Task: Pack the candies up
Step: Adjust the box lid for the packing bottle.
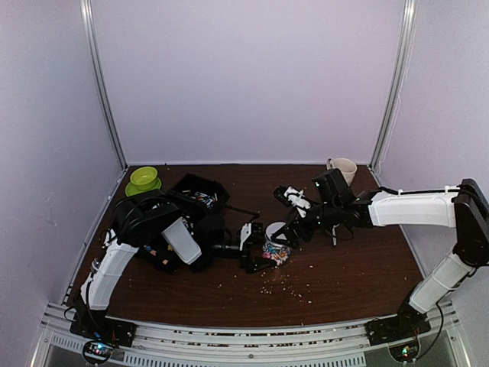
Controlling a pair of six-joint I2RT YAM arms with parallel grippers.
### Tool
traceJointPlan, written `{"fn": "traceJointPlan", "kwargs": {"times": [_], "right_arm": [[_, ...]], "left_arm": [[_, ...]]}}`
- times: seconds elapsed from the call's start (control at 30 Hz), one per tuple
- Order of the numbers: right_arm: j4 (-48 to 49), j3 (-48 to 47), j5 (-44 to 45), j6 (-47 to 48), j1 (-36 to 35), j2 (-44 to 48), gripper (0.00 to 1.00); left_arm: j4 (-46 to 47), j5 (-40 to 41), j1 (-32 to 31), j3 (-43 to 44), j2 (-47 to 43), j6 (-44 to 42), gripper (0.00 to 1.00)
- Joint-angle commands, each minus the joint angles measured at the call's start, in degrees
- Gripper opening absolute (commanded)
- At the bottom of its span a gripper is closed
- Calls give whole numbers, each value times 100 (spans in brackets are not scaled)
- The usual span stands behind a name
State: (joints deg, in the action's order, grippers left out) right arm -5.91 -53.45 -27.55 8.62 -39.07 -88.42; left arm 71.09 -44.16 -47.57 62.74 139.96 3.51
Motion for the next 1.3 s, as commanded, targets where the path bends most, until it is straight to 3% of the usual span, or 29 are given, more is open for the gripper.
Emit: {"fn": "traceJointPlan", "kwargs": {"times": [0.0,1.27], "right_arm": [[-122,-157,-289,-8,31,-61,100],[-115,-72,-330,-36,31,-46,100]], "left_arm": [[42,-49,108,-31,183,98,89],[19,-68,103,1,203,95,89]]}}
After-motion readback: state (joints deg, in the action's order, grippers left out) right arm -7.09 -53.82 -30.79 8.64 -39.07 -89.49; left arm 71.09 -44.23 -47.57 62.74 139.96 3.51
